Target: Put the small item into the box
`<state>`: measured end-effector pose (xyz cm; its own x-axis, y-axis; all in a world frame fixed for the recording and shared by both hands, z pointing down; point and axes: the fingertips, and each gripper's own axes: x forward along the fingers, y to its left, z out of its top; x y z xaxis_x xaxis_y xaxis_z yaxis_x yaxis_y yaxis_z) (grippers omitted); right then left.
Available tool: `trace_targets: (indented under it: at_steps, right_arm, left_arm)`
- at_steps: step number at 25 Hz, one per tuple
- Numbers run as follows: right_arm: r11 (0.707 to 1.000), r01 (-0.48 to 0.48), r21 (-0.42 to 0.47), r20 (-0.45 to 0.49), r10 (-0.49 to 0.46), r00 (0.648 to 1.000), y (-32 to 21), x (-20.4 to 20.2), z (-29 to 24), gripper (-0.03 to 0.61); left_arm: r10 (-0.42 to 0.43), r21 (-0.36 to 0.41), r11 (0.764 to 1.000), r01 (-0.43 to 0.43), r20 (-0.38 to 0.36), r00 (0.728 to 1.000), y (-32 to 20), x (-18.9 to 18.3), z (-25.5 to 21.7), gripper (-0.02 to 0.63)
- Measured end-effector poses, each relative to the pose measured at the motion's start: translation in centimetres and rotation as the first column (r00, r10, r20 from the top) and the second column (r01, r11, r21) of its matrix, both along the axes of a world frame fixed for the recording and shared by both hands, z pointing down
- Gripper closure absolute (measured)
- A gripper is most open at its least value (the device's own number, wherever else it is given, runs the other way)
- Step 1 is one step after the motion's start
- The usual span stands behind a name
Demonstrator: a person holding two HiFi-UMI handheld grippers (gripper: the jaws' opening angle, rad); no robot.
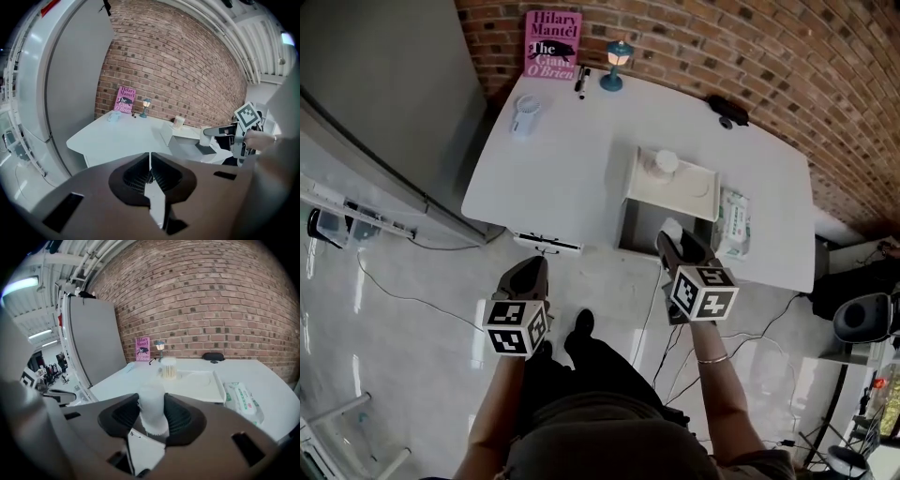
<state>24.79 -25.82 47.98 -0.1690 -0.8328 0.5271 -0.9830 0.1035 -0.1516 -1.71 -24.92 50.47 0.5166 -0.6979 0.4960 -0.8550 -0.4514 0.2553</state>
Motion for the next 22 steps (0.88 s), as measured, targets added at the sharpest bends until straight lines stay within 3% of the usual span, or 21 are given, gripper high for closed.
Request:
trace_targets:
  at_steps: [11,22]
  right_arm:
    - [0.978,0.169,-0.12,-0.165,-0.188,0.968,-1.8,-1.8,2.4,0.411]
    - [0.924,0.271,-0.27,-0.243,-0.338,0.909,-3.1,-2.3,5.6,0.411]
  left_arm:
    - [-0.044,-0.013,0.999,0.044,0.005,0.999,-0.2,-1.3,0.2,0.584]
    - [-0.055,-0.022,0.998,0.055,0.001,0.998,0.0,-1.6,0.7,0.584]
